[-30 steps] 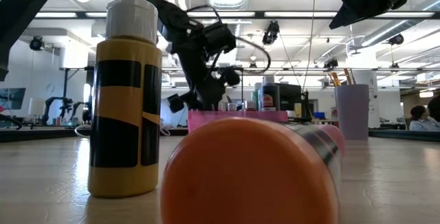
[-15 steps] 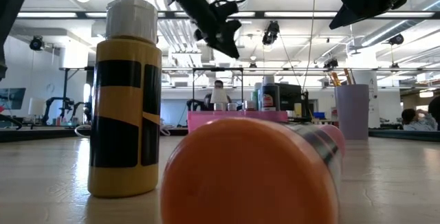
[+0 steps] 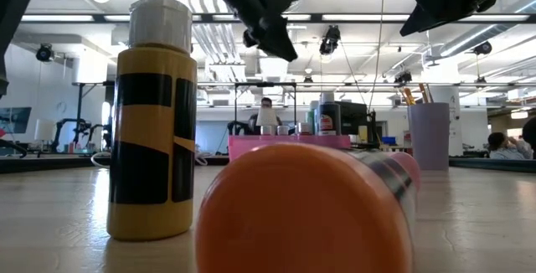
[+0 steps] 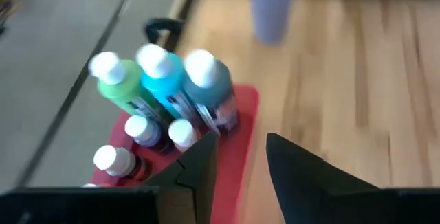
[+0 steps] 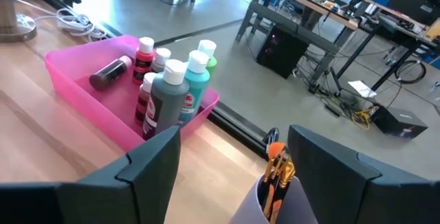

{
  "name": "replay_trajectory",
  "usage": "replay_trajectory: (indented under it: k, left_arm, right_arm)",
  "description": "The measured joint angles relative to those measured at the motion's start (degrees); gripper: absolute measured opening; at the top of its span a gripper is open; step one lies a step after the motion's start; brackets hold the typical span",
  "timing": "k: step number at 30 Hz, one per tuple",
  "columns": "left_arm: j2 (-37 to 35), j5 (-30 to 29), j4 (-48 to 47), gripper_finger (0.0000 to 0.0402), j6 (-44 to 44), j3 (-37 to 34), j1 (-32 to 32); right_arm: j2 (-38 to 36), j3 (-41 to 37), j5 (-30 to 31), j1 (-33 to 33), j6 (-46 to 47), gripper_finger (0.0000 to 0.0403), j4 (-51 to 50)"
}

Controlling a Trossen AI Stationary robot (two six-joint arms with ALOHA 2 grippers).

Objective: Pick & Place Paint Supplies
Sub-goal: Put the dark brown black paint bottle into the pink bin

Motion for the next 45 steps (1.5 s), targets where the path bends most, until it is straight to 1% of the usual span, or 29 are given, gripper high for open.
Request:
replay_trajectory:
  k: [4, 6, 8, 10, 12, 17, 21, 24, 33, 38, 40, 45]
  left_arm:
    - [3.4, 1.6, -8.6, 0.0131, 12.4, 4.9, 1.5]
    - [5.9, 2.7, -12.5, 0.0131, 16.3, 8.1, 3.1]
    - [8.5, 4.5, -18.4, 0.0131, 21.2, 11.1, 4.5]
    - [10.5, 4.7, -24.6, 0.0131, 26.7, 14.0, 5.4]
    - [11.6, 4.8, -27.1, 0.0131, 31.7, 15.3, 5.9]
    - [12.2, 3.6, -23.9, 0.0131, 37.2, 14.5, 8.0]
    - [14.0, -2.0, -23.9, 0.0131, 40.7, 14.0, 8.7]
    - [15.4, -2.2, -24.3, 0.0131, 43.5, 14.0, 8.7]
    - [20.1, -3.7, -24.5, 0.0131, 56.9, 14.0, 8.4]
    - [21.3, -10.0, -24.4, 0.0131, 63.8, 14.0, 7.7]
    - [21.3, -11.6, -24.9, 0.0131, 67.4, 14.0, 7.6]
    - [21.3, -11.1, -26.1, 0.0131, 74.0, 13.9, 7.2]
  right_arm:
    - [0.0, 0.0, 0.5, -0.4, 0.0, 0.0263, 0.3]
    - [0.0, 0.0, 0.6, -0.8, -0.1, 0.0258, 0.8]
    - [0.0, 0.0, 0.6, -1.3, -0.6, 0.0251, 1.3]
    - [0.0, 0.0, 0.6, -1.7, -1.1, 0.0245, 1.4]
    - [0.0, 0.0, 0.6, -2.1, -1.4, 0.0238, 1.4]
    - [0.0, 0.0, 0.6, -3.7, -2.8, 0.0226, 1.4]
    - [0.0, 0.0, 0.5, -4.4, -3.4, 0.0221, 1.4]
    - [0.0, 0.0, 0.5, -4.5, -3.9, 0.022, 1.4]
    - [0.0, 0.0, 0.4, -4.6, -4.1, 0.0239, 1.3]
    - [0.0, 0.0, 0.3, -4.6, -4.5, 0.0249, 1.3]
    - [0.0, 0.0, 0.4, -4.7, -5.2, 0.0252, 1.3]
    - [0.0, 0.0, 0.3, -4.8, -5.3, 0.0251, 1.3]
